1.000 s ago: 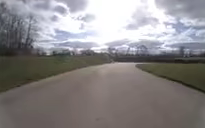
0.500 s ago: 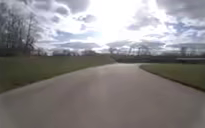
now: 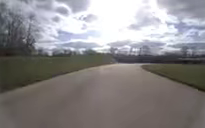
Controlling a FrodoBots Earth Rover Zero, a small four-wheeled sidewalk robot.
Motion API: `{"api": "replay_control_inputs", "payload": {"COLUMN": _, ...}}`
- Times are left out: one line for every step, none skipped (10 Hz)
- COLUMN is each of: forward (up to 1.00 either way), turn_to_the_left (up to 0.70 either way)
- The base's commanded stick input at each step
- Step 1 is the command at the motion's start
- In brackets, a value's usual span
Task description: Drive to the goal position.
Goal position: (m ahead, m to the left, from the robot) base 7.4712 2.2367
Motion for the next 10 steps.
{"api": "replay_control_inputs", "payload": {"forward": 1.00, "turn_to_the_left": 0.00}}
{"api": "replay_control_inputs", "payload": {"forward": 1.00, "turn_to_the_left": 0.00}}
{"api": "replay_control_inputs", "payload": {"forward": 1.00, "turn_to_the_left": 0.00}}
{"api": "replay_control_inputs", "payload": {"forward": 1.00, "turn_to_the_left": 0.00}}
{"api": "replay_control_inputs", "payload": {"forward": 1.00, "turn_to_the_left": 0.00}}
{"api": "replay_control_inputs", "payload": {"forward": 1.00, "turn_to_the_left": 0.00}}
{"api": "replay_control_inputs", "payload": {"forward": 1.00, "turn_to_the_left": 0.00}}
{"api": "replay_control_inputs", "payload": {"forward": 1.00, "turn_to_the_left": -0.34}}
{"api": "replay_control_inputs", "payload": {"forward": 1.00, "turn_to_the_left": -0.40}}
{"api": "replay_control_inputs", "payload": {"forward": 1.00, "turn_to_the_left": -0.40}}
